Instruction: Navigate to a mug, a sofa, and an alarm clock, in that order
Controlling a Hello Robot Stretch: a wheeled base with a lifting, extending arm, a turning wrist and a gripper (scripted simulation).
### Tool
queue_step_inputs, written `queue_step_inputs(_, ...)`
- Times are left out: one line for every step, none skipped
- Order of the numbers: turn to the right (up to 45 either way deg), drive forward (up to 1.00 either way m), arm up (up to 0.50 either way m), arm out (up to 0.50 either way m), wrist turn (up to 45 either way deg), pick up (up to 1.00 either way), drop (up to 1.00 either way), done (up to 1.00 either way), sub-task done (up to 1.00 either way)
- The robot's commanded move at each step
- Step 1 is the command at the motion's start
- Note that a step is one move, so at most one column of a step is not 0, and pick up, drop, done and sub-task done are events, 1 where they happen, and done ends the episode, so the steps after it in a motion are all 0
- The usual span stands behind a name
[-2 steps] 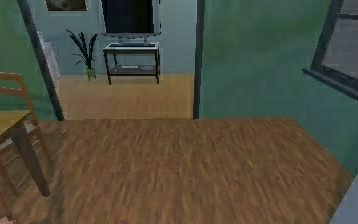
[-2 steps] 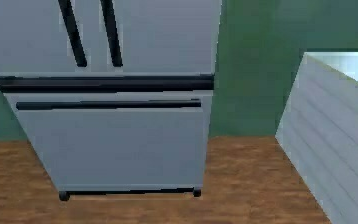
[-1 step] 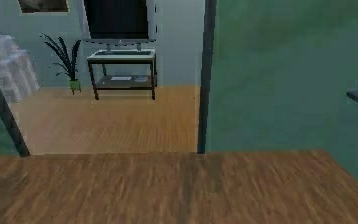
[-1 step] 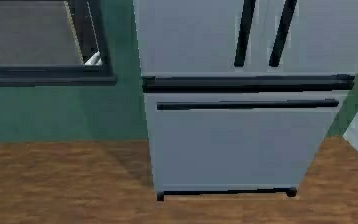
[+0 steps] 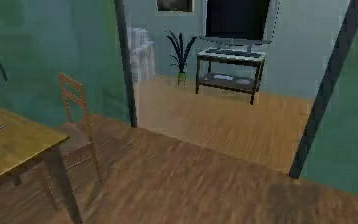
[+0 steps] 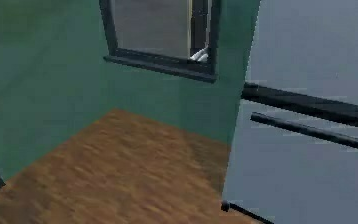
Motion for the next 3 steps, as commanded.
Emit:
queue_step_inputs(0.0,1.00,0.00,0.00,0.0,0.00,0.00,0.00,0.00)
queue_step_inputs(-3.0,0.00,0.00,0.00,0.0,0.00,0.00,0.00,0.00)
queue_step_inputs(9.0,0.00,0.00,0.00,0.0,0.00,0.00,0.00,0.00)
